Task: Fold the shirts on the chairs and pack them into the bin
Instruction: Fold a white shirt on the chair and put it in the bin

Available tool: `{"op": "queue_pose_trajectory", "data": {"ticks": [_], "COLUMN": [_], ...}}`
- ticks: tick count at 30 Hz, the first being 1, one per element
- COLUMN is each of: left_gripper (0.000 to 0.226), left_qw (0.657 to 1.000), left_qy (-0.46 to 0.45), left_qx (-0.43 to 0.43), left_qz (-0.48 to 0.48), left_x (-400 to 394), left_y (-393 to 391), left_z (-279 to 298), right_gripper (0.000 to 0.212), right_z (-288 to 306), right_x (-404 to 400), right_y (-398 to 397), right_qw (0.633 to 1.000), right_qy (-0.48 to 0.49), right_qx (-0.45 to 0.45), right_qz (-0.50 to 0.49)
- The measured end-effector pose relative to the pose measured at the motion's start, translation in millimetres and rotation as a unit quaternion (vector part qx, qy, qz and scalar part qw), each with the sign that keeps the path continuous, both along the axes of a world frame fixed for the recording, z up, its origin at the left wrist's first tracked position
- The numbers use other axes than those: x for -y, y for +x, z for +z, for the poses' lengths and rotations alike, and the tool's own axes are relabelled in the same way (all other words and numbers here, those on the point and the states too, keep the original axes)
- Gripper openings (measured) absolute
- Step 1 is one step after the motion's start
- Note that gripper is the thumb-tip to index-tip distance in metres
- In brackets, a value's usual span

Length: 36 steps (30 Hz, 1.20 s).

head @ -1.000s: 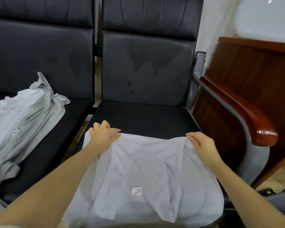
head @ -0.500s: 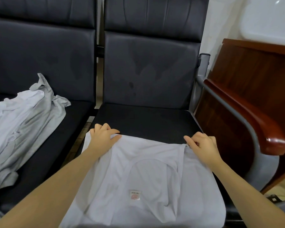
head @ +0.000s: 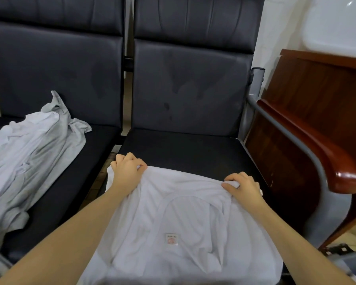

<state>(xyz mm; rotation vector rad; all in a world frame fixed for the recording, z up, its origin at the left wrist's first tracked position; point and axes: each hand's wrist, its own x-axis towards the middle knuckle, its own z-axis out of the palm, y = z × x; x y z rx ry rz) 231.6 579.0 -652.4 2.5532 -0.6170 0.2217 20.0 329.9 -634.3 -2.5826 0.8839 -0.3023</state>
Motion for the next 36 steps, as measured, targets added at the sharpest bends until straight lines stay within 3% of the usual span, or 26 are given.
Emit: {"op": "queue_pose_trajectory", "data": {"ticks": [4,9,14,21,30,36], "left_gripper": [0.022,0.018,0.016,0.015,0.015,0.017], "left_qw": [1.000,0.997,0.991,0.985,0.968,0.964], "left_qy": [-0.005,-0.073,-0.126,-0.135,-0.187,-0.190], "left_qx": [-0.005,0.017,0.049,0.107,0.163,0.187], "left_qz": [0.000,-0.006,-0.018,-0.016,0.025,0.016], "left_x": [-1.0,-1.2,9.9,38.3,73.4,64.7], "left_y": [-2.2,-1.7,20.0,59.6,90.4,80.0], "left_z": [1.5,9.9,26.8,57.2,106.0,117.7], "right_gripper": [0.010,0.014,0.015,0.013,0.012,0.009], "right_z": [2.5,12.0,35.1,71.4,111.4,113.5], "right_x": [-5.8,-6.0,14.2,48.0,62.6,60.3], "right_y": [8.7,22.0,46.3,92.6,135.8,118.0], "right_qw": [1.000,0.995,0.985,0.992,0.962,0.952], "right_qy": [-0.001,0.059,0.011,-0.095,-0.129,-0.146], "right_qx": [-0.018,0.081,0.167,0.069,0.237,0.269], "right_qz": [-0.002,-0.003,0.040,0.047,-0.035,-0.007]}}
